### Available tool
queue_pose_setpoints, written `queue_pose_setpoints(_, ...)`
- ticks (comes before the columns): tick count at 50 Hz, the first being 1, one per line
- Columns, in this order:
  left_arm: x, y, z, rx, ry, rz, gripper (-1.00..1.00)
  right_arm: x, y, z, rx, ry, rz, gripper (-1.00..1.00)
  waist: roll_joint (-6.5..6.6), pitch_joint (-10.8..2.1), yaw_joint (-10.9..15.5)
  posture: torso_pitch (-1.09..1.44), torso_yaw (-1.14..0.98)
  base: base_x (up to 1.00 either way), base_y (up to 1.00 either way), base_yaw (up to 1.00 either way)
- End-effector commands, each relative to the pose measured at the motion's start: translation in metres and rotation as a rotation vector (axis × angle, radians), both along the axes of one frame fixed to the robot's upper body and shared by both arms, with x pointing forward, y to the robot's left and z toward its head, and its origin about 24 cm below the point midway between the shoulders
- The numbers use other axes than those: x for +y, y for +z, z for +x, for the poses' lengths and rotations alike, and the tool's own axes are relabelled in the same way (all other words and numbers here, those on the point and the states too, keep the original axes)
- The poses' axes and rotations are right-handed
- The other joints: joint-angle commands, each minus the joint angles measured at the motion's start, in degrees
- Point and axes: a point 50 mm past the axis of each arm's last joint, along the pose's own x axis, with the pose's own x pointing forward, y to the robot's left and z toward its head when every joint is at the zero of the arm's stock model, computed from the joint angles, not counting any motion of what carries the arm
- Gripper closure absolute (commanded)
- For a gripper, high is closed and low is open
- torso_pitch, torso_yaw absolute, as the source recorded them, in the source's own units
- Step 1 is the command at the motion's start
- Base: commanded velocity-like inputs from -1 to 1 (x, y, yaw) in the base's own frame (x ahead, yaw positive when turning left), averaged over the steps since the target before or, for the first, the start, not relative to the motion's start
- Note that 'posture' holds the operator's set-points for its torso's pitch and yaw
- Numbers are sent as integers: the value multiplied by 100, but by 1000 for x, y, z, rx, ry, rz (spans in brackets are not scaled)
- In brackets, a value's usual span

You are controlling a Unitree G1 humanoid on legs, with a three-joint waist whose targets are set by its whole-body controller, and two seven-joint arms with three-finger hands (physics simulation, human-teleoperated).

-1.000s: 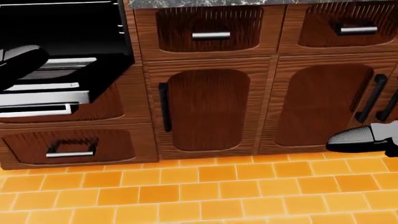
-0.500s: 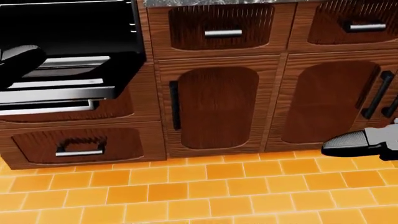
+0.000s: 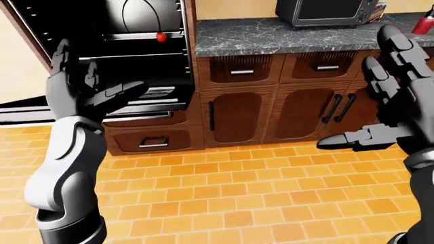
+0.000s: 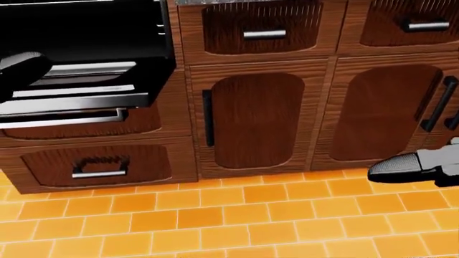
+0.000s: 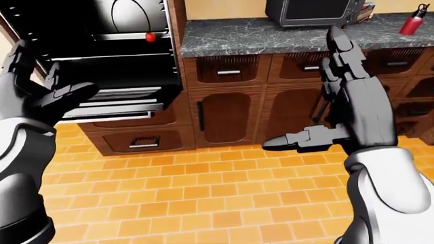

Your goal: Close the oven door.

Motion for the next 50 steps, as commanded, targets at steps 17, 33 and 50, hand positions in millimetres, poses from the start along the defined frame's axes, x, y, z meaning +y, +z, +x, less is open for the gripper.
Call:
queue_pose_setpoints(17,-5,23,-6,-109,-23,20,-100,-2,13,-6,-88,-32,-32,-100,-352,-95,-32,0,0,0,8,0)
queue_pose_setpoints(33,-5,25,-7,-111,-25,18,-100,-1,15,-6,-94,-25,-38,-100,-404,-41,-15,0,0,8,7,0)
queue_pose_setpoints(50,-5,25,-7,-114,-22,20,-100,0,14,-7,-93,-19,-41,-100,135,-48,-58,0,0,19,3,0)
